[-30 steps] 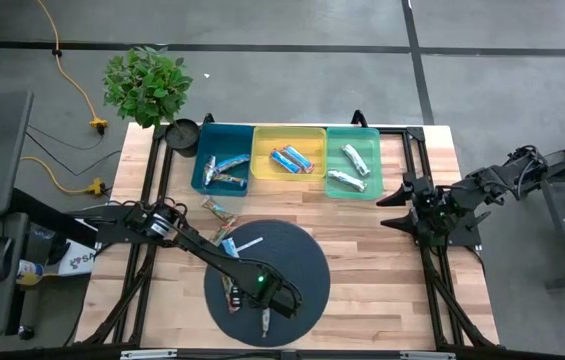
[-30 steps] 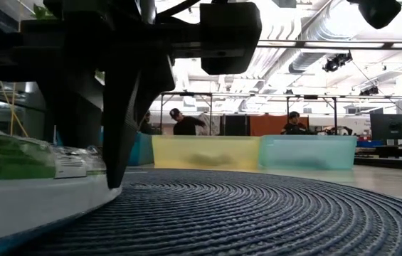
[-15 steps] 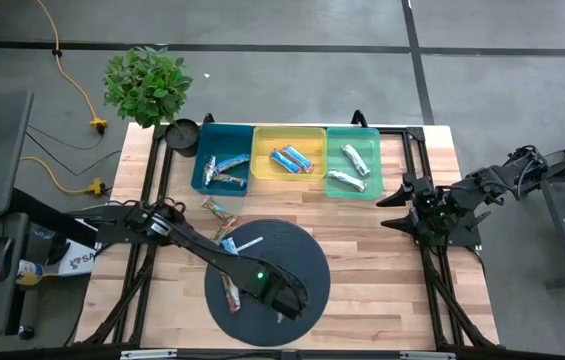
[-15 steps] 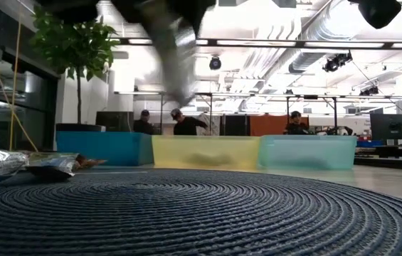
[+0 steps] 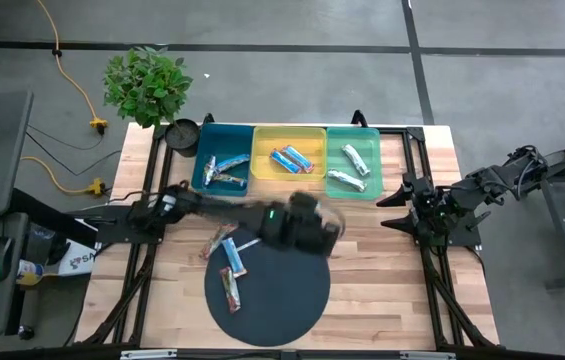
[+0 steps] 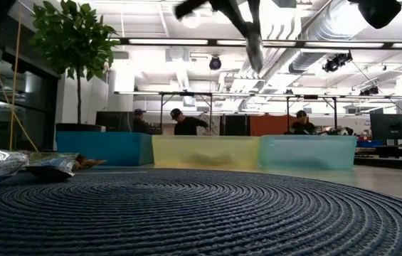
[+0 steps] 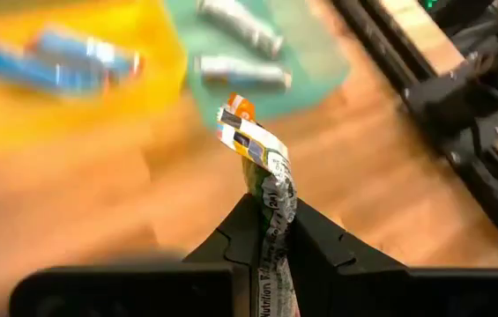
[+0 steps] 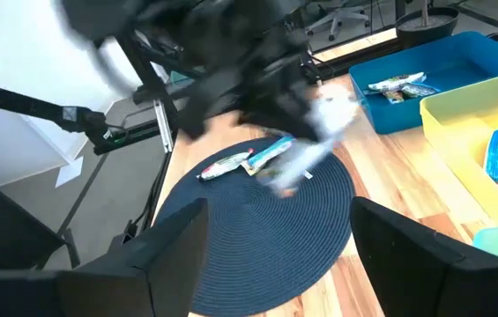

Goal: Pick and place Granola Bars by type
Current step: Put the yellow granola bar into the green bin

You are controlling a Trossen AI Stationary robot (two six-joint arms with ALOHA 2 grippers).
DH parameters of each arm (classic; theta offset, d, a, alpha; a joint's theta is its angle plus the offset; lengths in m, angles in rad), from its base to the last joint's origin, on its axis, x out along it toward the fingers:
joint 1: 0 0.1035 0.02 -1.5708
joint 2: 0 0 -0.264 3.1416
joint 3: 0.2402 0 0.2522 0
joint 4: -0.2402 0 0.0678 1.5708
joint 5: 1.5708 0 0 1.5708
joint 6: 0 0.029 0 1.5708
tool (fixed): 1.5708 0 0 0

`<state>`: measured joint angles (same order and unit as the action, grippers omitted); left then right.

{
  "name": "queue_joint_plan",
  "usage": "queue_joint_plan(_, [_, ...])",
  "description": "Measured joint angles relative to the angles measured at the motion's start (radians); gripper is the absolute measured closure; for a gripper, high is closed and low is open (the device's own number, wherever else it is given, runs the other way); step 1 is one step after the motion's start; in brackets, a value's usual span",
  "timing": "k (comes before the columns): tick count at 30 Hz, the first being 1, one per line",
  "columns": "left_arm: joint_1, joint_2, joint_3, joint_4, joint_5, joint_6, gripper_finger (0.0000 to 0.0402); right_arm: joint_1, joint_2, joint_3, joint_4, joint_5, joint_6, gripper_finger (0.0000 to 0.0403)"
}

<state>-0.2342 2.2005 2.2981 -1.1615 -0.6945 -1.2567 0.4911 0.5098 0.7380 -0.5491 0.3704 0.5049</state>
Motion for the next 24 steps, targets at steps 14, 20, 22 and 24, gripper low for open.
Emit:
queue_joint_plan(14, [0.381,0.023,0.014,0.529,0.292,0.932,0.0364,0.0,0.0,0.0,-0.001,0.004,0.01,0.0142])
queue_joint_plan(20, [0.474,0.089,0.018,0.656,0.492,1.093,0.0364,0.0,0.0,0.0,-0.001,0.005,0.014,0.0142])
queue_joint_plan(22, [0.494,0.102,0.011,0.621,0.539,1.102,0.0364,0.0,0.001,0.0,-0.002,0.007,0.014,0.0142])
queue_joint_plan(24, [0.498,0.143,0.017,0.719,0.57,1.123,0.0364,0.0,0.0,0.0,-0.003,0.017,0.015,0.0142])
